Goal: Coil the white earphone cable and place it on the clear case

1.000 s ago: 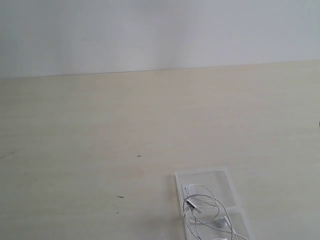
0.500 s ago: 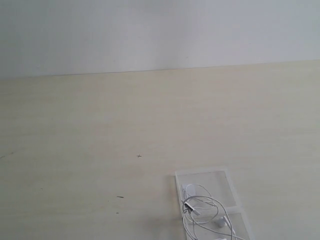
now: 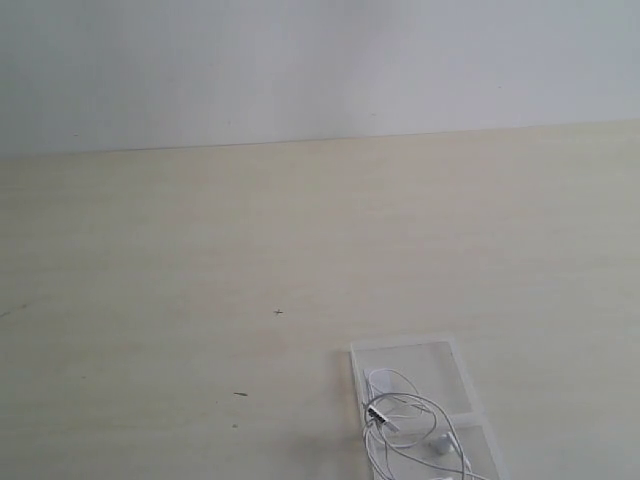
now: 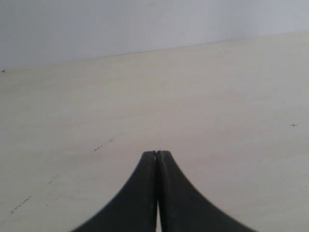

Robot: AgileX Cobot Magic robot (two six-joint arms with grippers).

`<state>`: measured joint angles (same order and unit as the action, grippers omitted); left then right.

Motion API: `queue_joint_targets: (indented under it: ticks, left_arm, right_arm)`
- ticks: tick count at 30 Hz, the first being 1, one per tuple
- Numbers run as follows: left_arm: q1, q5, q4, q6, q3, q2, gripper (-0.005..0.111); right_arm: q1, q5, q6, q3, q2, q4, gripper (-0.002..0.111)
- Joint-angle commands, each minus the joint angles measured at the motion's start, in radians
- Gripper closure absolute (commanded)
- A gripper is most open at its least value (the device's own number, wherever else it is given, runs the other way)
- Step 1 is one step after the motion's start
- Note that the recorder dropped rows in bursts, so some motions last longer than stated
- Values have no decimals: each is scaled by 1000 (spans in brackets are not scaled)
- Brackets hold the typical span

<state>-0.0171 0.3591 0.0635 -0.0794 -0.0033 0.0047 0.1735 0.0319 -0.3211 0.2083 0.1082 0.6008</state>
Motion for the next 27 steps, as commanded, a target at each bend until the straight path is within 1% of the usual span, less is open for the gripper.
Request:
queue_joint_targets:
  ticks: [1,9,11,13,16,17,19,21,23,27]
  left_arm:
    - [-1,-5,-2,9,3,-5,107]
    - [-1,-5,-2,9,3,-5,107]
    - [-1,-5,-2,9,3,-5,107]
    - [-1,-5,-2,9,3,-5,107]
    - [-1,-5,-2,9,3,-5,107]
    - [-1,-5,-2,9,3,-5,107]
    - [-1,-5,-2,9,3,-5,107]
    - [-1,-5,-2,9,3,-5,107]
    - [-1,-5,-2,9,3,-5,107]
    - [-1,-5,-2,9,3,-5,107]
  right_arm:
    - [-11,-11,-19,-76,-33,-1,108]
    - [-11,-9,-45,-170,-33,-8,108]
    - [-11,-21,-41,-194,-43,-38,108]
    - [-11,-75,55,-204,-60,-164,108]
    - [-11,-177,357,-204,-84,-427,108]
    - [-11,-197,447,-204,-92,-487,108]
    - [-11,-233,539,-204,-108,-568,108]
    - [-11,-285,553,-204,-108,-607,108]
    - [-11,-320,550,-208,-108,-607,108]
    - [-11,-331,550,-208,-108,-601,108]
